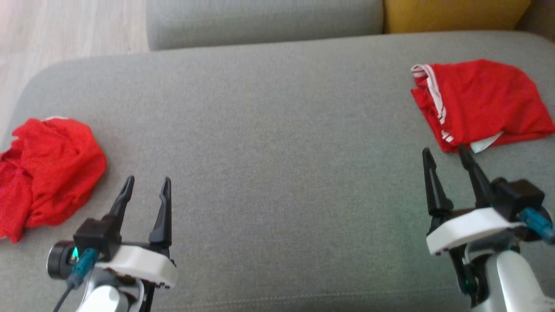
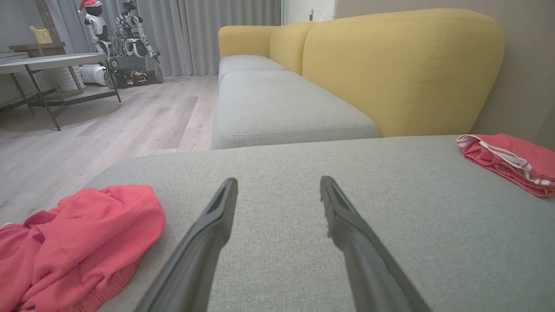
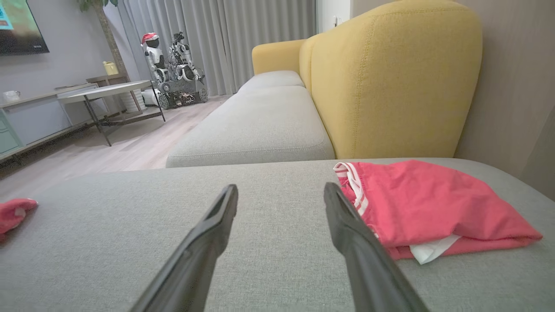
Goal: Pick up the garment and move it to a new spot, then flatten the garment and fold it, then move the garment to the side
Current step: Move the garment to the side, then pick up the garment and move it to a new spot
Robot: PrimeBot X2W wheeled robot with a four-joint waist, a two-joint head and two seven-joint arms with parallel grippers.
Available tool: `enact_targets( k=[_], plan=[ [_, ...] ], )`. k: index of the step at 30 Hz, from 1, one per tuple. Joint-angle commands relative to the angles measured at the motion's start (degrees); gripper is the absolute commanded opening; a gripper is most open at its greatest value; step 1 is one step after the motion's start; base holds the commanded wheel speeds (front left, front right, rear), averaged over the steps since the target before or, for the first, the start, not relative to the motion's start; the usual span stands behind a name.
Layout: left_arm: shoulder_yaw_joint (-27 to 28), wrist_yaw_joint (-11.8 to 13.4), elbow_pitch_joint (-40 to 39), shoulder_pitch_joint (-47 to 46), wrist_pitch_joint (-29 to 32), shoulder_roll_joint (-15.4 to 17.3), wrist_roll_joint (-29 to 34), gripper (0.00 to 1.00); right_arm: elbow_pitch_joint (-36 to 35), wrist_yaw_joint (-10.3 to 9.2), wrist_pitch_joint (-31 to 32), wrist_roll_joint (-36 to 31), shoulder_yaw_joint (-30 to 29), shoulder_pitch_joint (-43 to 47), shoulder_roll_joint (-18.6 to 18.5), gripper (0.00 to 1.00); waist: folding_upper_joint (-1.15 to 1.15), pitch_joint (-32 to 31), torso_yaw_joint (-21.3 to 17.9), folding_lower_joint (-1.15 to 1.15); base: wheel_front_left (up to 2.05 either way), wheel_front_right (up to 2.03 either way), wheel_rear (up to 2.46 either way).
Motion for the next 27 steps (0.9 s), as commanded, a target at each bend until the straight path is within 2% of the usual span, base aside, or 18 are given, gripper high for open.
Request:
enact_targets(
  k=[1,9,27],
  plan=[
    [2.1,0.4,-1.6,-1.9,0.0,1.6,-0.5,1.00,-2.4,-0.05,0.1,-0.2,1.1,-1.2,0.2,1.00,0.00,-0.8,-0.2,0.00,0.00,0.00,0.00],
    [1.6,0.8,-2.0,0.2,0.8,2.3,-0.9,1.00,-4.5,-0.05,1.6,-0.5,0.6,2.1,0.4,1.00,0.00,-3.0,-0.9,0.00,0.00,0.00,0.00],
    [1.1,1.4,-2.5,0.2,1.3,2.6,-1.1,1.00,-5.7,-0.05,2.7,-0.5,0.3,2.5,0.6,1.00,0.00,-3.3,-0.8,0.00,0.00,0.00,0.00]
  ],
)
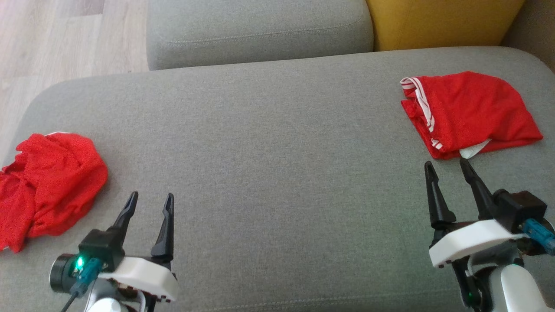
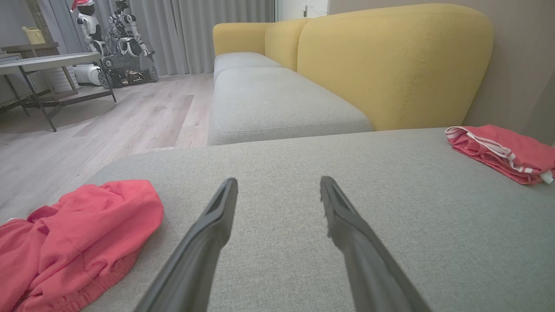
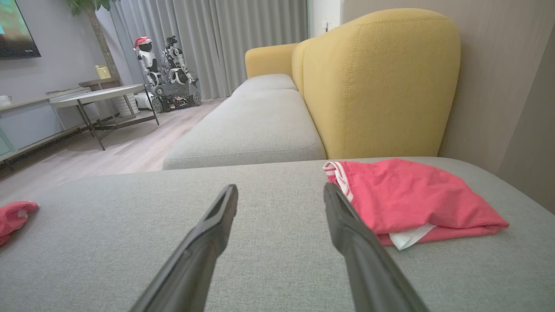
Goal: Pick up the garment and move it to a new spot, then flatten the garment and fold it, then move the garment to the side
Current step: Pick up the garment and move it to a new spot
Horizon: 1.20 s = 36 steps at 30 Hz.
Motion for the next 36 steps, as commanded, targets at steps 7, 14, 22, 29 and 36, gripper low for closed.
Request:
enact_targets(
  k=[7,14,22,29,36],
  plan=[
    [2.2,0.6,-2.0,-2.6,-0.1,1.6,-0.5,1.00,-2.2,-0.05,0.2,-0.1,1.2,-1.5,-0.1,1.00,0.00,0.1,0.3,0.00,0.00,0.00,0.00],
    [2.2,0.7,-2.4,-3.1,-0.2,1.7,-0.5,1.00,-2.6,-0.05,0.2,-0.2,0.4,-1.3,-0.1,1.00,0.00,0.2,1.8,0.00,0.00,0.00,0.00],
    [2.6,1.0,-2.7,-3.8,-0.2,1.9,-0.6,1.00,-4.7,-0.05,0.8,-0.3,1.4,-0.6,-0.1,1.00,0.00,0.1,8.8,0.00,0.00,0.00,0.00],
    [3.5,1.5,-3.1,-3.1,-0.4,2.4,-1.3,1.00,-5.7,-0.05,1.2,-0.1,2.8,-0.4,-0.1,1.00,0.00,-0.2,15.3,0.00,0.00,0.00,0.00],
    [3.9,2.3,-4.4,-2.3,-0.3,2.7,-1.4,1.00,-5.8,-0.05,1.5,0.1,3.4,-0.2,-0.1,1.00,0.00,-0.3,19.6,0.00,0.00,0.00,0.00]
  ],
)
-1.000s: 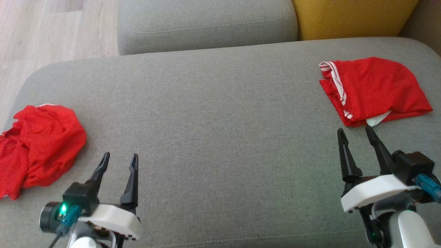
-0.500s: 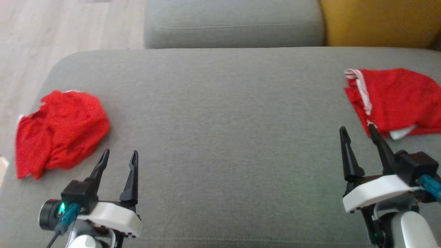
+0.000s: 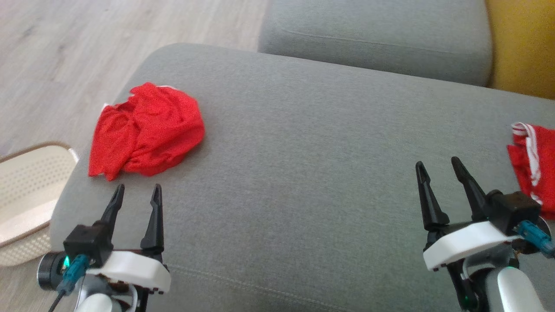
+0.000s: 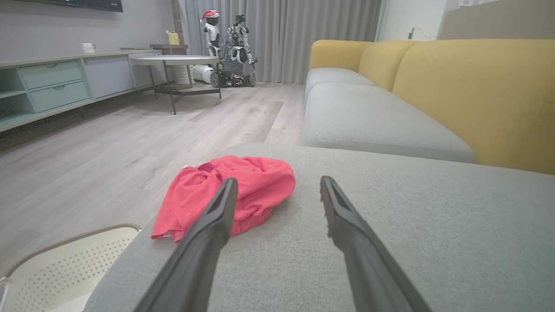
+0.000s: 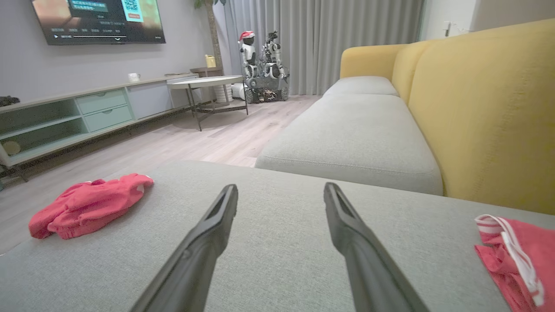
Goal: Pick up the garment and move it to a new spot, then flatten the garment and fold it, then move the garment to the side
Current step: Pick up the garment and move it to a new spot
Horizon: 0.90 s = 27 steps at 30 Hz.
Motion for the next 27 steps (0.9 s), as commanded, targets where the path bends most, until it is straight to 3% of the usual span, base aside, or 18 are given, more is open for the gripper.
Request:
enact_targets(
  k=[1,17,27],
  plan=[
    [2.5,0.3,-2.3,-2.2,-0.2,1.6,0.0,1.00,-2.3,-0.05,0.4,0.2,1.3,-1.4,-0.2,1.00,0.00,0.0,1.3,0.00,0.00,0.00,0.00],
    [3.1,0.3,-1.8,-3.1,-0.7,1.3,-0.9,1.00,-1.8,-0.05,0.8,0.4,1.9,-2.0,-0.2,1.00,0.00,0.4,1.9,0.00,0.00,0.00,0.00],
    [4.8,-0.3,-0.2,-10.7,-1.6,-0.9,-0.1,1.00,-4.8,-0.05,2.9,-0.5,2.6,-4.9,-0.9,1.00,0.00,7.0,-0.1,0.00,0.00,0.00,0.00]
  ],
)
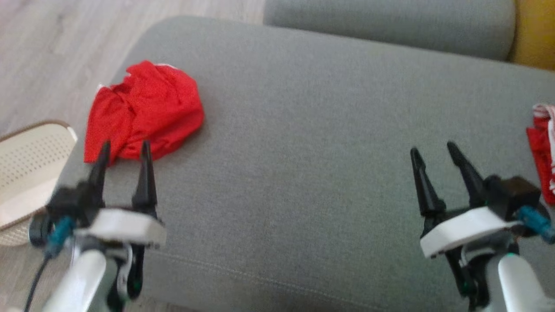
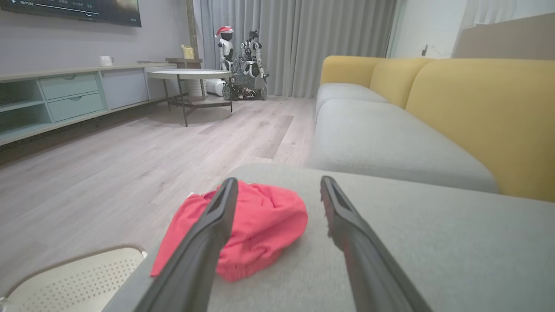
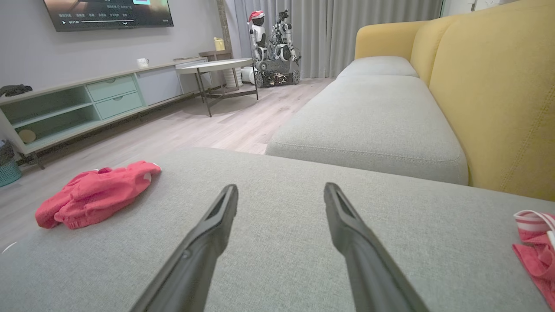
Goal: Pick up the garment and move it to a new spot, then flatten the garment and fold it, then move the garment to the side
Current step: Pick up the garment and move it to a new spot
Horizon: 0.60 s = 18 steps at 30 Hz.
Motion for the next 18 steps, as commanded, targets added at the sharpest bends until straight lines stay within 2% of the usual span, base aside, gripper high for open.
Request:
enact_targets(
  k=[1,5,10,18],
  plan=[
    [3.2,-0.4,-0.9,-5.5,-0.9,0.4,0.4,1.00,-2.9,-0.05,0.3,-0.4,1.3,-3.9,-1.1,1.00,0.00,3.1,-1.4,0.00,0.00,0.00,0.00],
    [4.8,-2.0,2.1,-11.7,-1.1,-1.1,1.1,1.00,-4.9,-0.05,1.4,-0.8,1.0,-6.0,-2.0,1.00,0.00,7.7,-3.0,0.00,0.00,0.00,0.00],
    [7.7,-5.7,6.9,-20.5,-1.2,-2.6,2.5,1.00,-6.9,-0.05,2.4,-1.1,0.5,-8.2,-3.0,1.00,0.00,13.3,-4.5,0.00,0.00,0.00,0.00],
    [12.2,-12.6,22.3,-32.7,-1.2,-3.4,2.2,1.00,-8.0,-0.05,2.5,-1.2,0.7,-11.7,-3.8,1.00,0.00,19.7,-6.5,0.00,0.00,0.00,0.00]
  ],
)
